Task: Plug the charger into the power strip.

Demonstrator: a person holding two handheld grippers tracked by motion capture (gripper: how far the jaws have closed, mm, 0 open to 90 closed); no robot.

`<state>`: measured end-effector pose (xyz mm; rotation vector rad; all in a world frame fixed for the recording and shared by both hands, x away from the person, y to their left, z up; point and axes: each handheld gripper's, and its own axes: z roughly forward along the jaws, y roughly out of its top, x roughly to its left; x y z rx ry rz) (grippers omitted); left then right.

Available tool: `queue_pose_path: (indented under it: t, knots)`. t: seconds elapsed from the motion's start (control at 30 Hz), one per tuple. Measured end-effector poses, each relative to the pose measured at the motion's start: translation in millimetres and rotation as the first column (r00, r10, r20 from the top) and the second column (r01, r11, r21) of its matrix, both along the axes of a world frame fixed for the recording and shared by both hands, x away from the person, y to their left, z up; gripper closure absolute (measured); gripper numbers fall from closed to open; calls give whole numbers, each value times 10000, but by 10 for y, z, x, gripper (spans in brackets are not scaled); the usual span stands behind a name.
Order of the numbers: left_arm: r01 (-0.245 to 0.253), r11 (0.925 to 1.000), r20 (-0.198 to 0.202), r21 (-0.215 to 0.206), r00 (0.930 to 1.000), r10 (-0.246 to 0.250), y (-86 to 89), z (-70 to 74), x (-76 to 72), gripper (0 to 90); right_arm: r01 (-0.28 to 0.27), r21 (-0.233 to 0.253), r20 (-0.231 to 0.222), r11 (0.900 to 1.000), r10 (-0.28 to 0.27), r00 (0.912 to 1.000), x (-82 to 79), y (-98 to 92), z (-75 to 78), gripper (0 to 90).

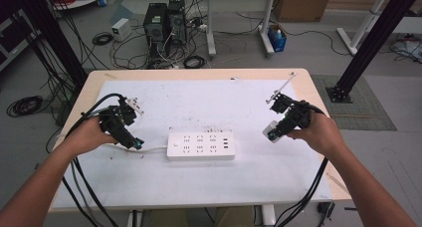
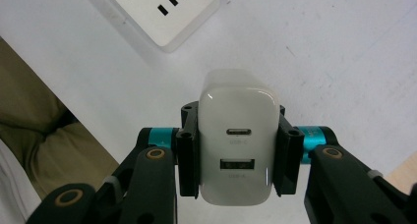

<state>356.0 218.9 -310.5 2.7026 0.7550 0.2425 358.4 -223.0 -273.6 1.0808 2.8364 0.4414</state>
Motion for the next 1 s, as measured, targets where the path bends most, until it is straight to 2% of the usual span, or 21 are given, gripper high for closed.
queue_pose_path:
  t: [0.23,0.47,0.67,0.7,0.9,0.97,1.0]
  knots:
    - [-176,9998,-100,71,9998,176,73,-129,-19,168,-931,-81,76,9956,931,9956,186,311,17,623]
    - [-238,9996,-157,160,9996,240,125,-224,-38,168,-1887,-196,-152,9818,1884,9820,348,689,-67,623]
    - [-302,9995,-41,11,9995,302,152,-239,-40,168,-2584,-287,-150,9656,2581,9660,468,999,-169,623]
    - [-318,9995,-44,-25,9995,318,155,-237,-45,168,-2602,-306,-152,9651,2598,9655,485,1046,-191,623]
    - [-236,9996,-21,-144,9997,236,155,-260,-73,168,-3334,-474,-263,9416,3324,9428,562,1245,-327,623]
    - [-248,9996,-23,-135,9997,247,162,-273,-71,168,-3447,-412,-304,9378,3436,9386,580,1287,-349,623]
    - [-278,9995,-46,-133,9996,277,164,-282,-73,169,-3595,-370,-300,9324,3585,9330,595,1305,-361,623]
